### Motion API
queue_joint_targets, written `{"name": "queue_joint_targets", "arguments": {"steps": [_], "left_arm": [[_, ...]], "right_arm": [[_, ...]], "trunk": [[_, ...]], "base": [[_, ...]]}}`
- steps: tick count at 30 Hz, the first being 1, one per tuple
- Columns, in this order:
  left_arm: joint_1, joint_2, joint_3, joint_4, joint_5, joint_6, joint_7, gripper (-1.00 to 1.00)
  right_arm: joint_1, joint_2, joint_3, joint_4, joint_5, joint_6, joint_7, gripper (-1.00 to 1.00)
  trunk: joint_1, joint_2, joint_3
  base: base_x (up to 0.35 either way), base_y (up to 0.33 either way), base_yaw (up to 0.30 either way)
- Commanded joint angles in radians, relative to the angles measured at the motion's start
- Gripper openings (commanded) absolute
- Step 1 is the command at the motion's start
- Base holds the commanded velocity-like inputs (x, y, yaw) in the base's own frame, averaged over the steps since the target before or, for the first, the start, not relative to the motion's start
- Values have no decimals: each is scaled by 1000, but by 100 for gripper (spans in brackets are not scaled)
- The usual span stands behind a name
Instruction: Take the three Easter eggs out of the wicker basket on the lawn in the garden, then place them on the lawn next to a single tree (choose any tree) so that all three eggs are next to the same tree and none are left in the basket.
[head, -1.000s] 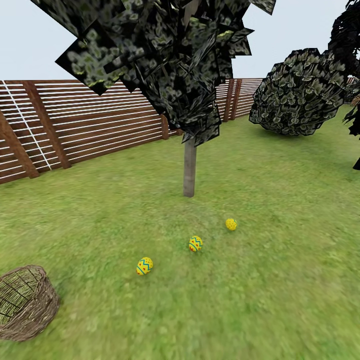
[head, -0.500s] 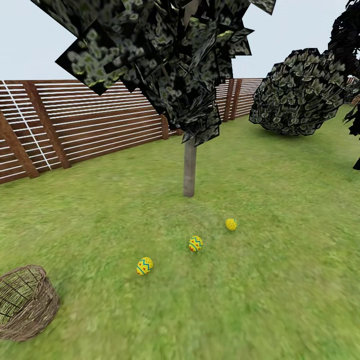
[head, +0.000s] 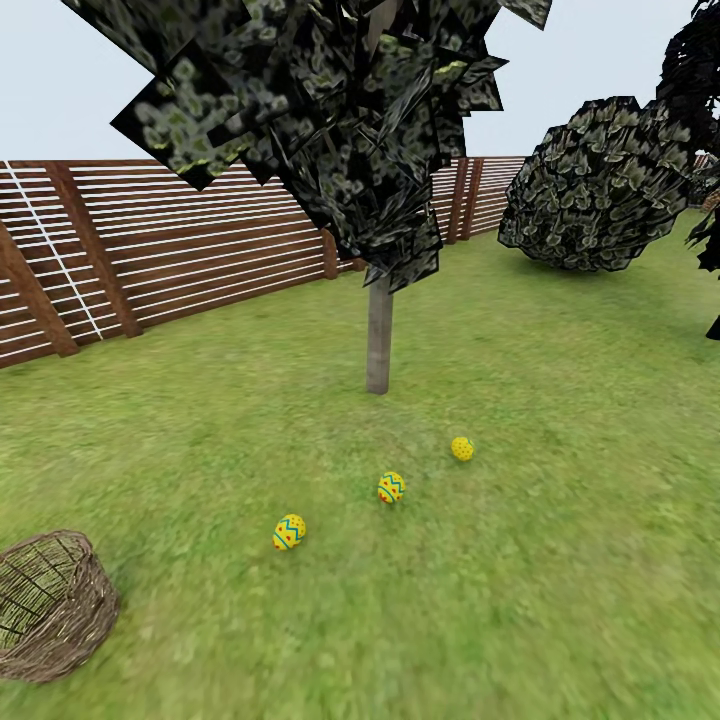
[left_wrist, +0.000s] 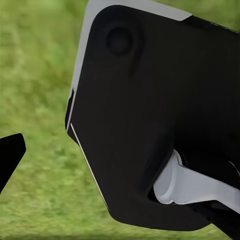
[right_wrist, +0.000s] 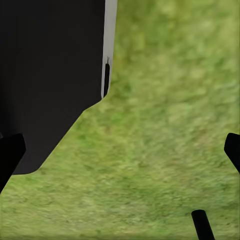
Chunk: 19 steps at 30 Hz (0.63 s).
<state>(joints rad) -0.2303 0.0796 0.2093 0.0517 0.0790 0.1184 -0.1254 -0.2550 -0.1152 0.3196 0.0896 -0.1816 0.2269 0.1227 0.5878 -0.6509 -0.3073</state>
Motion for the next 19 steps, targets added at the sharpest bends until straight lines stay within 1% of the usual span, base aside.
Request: {"name": "queue_joint_targets", "arguments": {"steps": [1, 19], "left_arm": [[-1, 1, 2, 2, 8, 3, -3, 100], [-1, 0, 2, 2, 8, 3, -3, 100]], "right_arm": [[-1, 0, 9, 2, -10, 2, 5, 100], [-1, 0, 9, 2, -10, 2, 5, 100]], "trunk": [[0, -1, -1], [0, -1, -1]], "base": [[0, 0, 0], [0, 0, 0]]}}
